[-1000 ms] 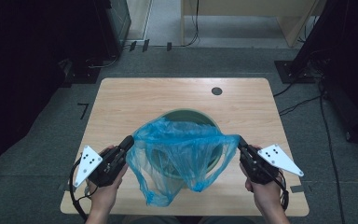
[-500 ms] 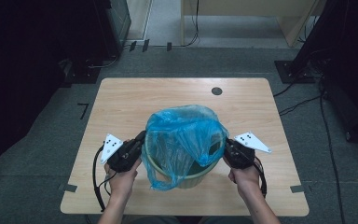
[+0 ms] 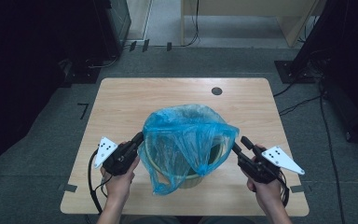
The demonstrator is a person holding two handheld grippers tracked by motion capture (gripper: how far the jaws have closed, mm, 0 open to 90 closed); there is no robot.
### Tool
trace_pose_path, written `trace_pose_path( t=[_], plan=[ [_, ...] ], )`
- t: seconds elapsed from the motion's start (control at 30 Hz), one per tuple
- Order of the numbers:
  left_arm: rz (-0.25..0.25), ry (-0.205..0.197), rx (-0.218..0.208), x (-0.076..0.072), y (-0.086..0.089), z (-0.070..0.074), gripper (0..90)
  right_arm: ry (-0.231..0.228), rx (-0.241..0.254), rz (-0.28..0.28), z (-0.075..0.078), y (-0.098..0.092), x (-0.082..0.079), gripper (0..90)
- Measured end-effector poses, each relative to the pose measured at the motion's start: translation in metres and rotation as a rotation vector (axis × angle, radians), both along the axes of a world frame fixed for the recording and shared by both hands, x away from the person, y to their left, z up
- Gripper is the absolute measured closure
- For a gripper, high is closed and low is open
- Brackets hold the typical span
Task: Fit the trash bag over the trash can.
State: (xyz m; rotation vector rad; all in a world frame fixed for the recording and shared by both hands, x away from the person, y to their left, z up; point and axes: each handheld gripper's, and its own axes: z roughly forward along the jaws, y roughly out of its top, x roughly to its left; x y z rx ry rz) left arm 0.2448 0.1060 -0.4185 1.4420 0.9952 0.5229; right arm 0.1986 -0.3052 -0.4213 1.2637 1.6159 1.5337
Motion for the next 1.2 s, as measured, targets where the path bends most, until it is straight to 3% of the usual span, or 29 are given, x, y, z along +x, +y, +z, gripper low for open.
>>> trace_pose_path(
  t=[0.23,0.43,0.5,0.8,0.97,1.1,1.2],
  plan=[
    [0.003,-0.025,-0.008,-0.004,-0.003,0.007,90.0,-0.030,-0.029,-0.029,0.009,-0.019,-0.013,54.6],
    [0.002,-0.049,-0.015,-0.010,-0.003,0.014,90.0,-0.069,0.010,-0.064,0.021,-0.027,-0.024,56.6],
    [0.000,-0.058,-0.020,-0.013,-0.003,0.016,90.0,-0.091,0.025,-0.038,0.028,-0.020,-0.031,57.1],
    [-0.015,-0.101,-0.039,-0.029,-0.004,0.024,90.0,-0.182,-0.023,0.093,0.054,0.026,-0.055,54.7],
    [-0.028,-0.137,-0.039,-0.040,-0.004,0.031,90.0,-0.181,-0.006,0.122,0.057,0.037,-0.058,49.9],
    [-0.043,-0.161,-0.037,-0.047,-0.007,0.036,90.0,-0.172,-0.030,0.163,0.056,0.051,-0.060,35.1],
    [-0.057,-0.171,-0.040,-0.051,-0.010,0.038,90.0,-0.140,-0.067,0.184,0.050,0.061,-0.057,28.4]
  ],
)
